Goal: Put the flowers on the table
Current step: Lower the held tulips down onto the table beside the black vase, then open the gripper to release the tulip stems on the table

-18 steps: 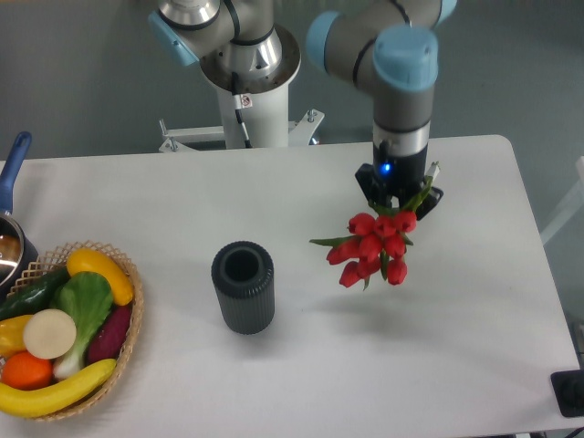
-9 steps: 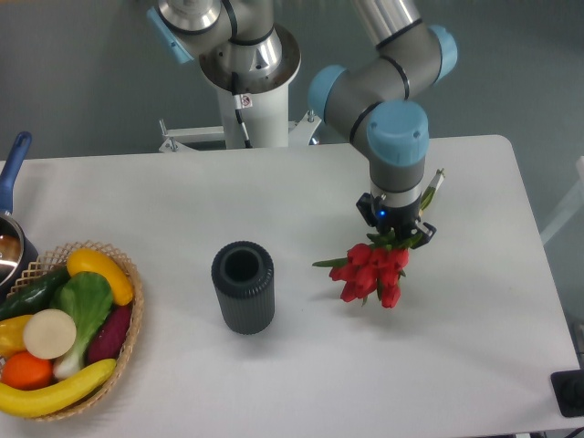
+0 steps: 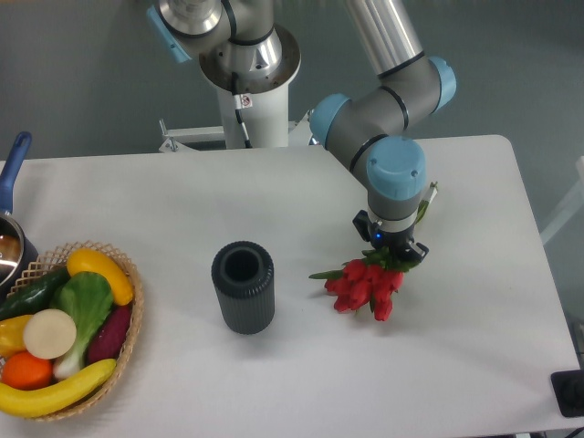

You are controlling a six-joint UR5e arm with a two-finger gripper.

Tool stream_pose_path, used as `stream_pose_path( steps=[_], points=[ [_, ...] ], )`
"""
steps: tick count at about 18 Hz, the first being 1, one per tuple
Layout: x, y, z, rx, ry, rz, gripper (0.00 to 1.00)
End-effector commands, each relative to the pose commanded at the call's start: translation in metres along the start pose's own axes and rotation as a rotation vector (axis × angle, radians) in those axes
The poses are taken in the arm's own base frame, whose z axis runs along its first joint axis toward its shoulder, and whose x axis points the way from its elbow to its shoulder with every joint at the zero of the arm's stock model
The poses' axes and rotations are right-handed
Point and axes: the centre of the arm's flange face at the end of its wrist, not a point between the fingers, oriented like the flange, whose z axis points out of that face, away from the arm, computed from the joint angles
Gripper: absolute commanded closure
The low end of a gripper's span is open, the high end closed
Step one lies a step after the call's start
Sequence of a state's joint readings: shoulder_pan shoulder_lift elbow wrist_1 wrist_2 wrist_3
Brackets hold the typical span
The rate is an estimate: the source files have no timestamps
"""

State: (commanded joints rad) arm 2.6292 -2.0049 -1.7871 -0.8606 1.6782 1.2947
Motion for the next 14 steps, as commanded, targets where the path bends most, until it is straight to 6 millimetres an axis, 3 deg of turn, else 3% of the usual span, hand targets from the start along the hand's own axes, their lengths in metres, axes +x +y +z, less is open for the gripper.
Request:
stream_pose_path(
  steps=[5, 7, 9, 12, 14],
  points=[
    [-0.003, 0.0, -0.003, 0.002, -0.007, -0.001, 0.37],
    [-0.007, -0.001, -0.009, 0.007, -0.02, -0.001, 0.3],
    [-0.013, 0.004, -0.026, 0.022, -0.048, -0.016, 0.0],
    [-0.026, 0.018, -0.078, 0.12, -0.128, -0.054, 0.0],
    [-0.034, 0.033, -0.102, 0.17, -0.159, -0.08, 0.0]
  ],
)
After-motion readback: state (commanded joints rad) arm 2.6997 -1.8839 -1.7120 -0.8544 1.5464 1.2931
